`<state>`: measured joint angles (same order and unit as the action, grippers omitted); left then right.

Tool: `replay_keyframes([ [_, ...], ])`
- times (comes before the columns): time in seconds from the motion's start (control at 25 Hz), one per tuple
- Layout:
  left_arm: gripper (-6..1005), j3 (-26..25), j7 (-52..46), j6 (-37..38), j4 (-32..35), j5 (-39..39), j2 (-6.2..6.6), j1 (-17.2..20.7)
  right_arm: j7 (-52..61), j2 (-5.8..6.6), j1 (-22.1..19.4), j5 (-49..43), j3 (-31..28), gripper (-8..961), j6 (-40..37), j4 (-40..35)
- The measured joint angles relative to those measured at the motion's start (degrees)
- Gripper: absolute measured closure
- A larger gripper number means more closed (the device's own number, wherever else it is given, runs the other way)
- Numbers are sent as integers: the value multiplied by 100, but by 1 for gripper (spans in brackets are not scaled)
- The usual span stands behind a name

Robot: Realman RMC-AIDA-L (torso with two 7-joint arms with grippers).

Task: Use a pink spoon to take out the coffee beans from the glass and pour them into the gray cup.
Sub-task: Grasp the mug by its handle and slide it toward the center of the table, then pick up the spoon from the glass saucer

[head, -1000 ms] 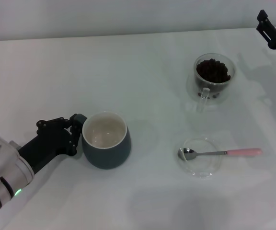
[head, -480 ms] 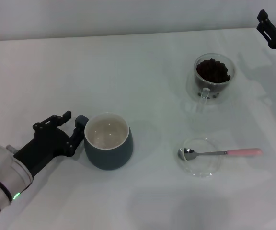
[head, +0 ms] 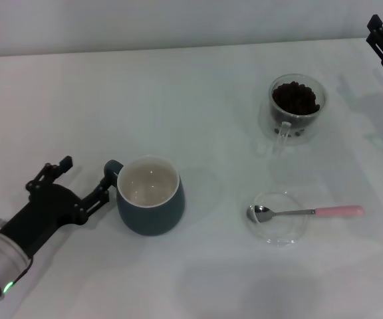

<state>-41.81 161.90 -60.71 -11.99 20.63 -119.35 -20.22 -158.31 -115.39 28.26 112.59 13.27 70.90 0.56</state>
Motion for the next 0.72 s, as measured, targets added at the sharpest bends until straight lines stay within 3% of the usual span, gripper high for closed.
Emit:
replay_keyframes([
  [0.2, 171, -291, 0, -451, 43, 2, 6, 298, 52, 0, -35, 0, -2, 113, 71, 0],
  [0.44, 155, -1108, 0, -869, 60, 3, 3, 780, 285, 0, -181, 0, -138, 113, 272, 63],
  [0.72, 163, -2199, -3, -1335, 139, 2, -11, 1016, 2381, 42, -774, -17, -133, 112, 441, -13],
])
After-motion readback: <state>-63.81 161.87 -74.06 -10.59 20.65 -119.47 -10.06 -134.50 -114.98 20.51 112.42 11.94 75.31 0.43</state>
